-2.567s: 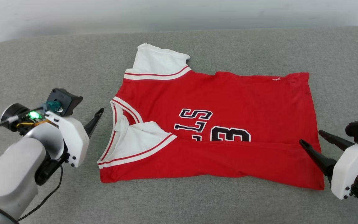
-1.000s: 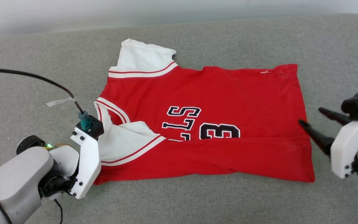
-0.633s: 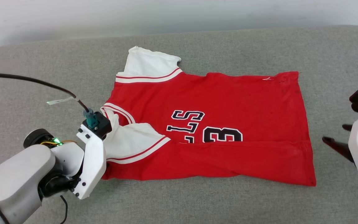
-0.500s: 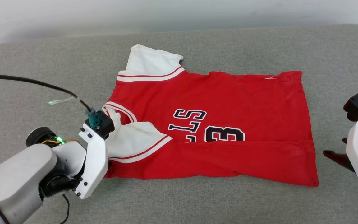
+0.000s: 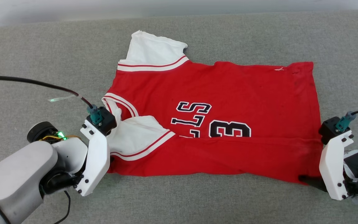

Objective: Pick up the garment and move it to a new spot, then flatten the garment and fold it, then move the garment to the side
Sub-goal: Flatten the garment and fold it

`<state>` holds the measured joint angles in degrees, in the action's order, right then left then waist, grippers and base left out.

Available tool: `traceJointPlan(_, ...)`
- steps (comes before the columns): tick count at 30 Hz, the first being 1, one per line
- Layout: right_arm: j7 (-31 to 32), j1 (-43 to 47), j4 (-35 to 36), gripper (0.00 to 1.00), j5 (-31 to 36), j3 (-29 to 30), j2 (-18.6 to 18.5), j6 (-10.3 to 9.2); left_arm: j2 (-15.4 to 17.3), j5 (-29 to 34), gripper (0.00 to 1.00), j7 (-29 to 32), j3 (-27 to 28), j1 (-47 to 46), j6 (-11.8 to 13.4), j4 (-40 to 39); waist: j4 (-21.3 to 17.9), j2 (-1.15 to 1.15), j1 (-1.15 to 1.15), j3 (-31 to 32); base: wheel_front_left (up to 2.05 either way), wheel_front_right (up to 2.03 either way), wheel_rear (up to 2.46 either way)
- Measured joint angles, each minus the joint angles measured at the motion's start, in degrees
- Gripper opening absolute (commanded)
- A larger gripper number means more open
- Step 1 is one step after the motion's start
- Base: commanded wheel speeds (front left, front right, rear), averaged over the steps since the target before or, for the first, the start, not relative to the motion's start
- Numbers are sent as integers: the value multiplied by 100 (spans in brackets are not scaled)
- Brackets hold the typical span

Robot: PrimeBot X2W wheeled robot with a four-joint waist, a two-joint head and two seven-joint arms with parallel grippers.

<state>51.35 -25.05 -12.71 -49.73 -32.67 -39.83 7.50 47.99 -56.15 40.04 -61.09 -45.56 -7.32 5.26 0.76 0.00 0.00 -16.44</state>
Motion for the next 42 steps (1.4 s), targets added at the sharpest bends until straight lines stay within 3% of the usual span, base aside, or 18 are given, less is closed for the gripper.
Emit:
traceJointPlan(3,-144,-15,-104,100,45,-59,59,0,15,-7,0,-26,1,1,1,16,-7,0,0,-18,0,0,0)
traceJointPlan(4,-194,-25,-120,27,51,-89,65,0,18,-10,0,-41,1,5,1,24,-14,0,0,-12,0,0,0)
traceJointPlan(5,-259,-33,-125,0,79,-118,64,0,29,-19,0,-43,1,15,12,36,-25,0,0,-1,0,0,0)
traceJointPlan(13,-636,-99,-31,0,-83,-244,-38,0,192,-264,0,-193,68,229,68,75,-91,0,0,293,0,0,0)
traceJointPlan(31,-656,1070,1103,0,-593,-121,-1144,0,708,-601,0,-444,-218,1426,433,-799,-95,0,0,896,0,0,0)
traceJointPlan(40,-722,1246,716,0,-430,-166,-869,0,508,-571,0,-554,-336,1591,493,-425,-85,0,0,738,0,0,0)
traceJointPlan(41,-749,1246,644,4,-409,-192,-810,0,475,-564,11,-579,-342,1591,483,-364,-79,0,0,723,0,0,0)
traceJointPlan(42,-776,1246,591,25,-391,-214,-756,0,425,-580,36,-601,-339,1592,483,-300,-71,0,0,714,0,0,0)
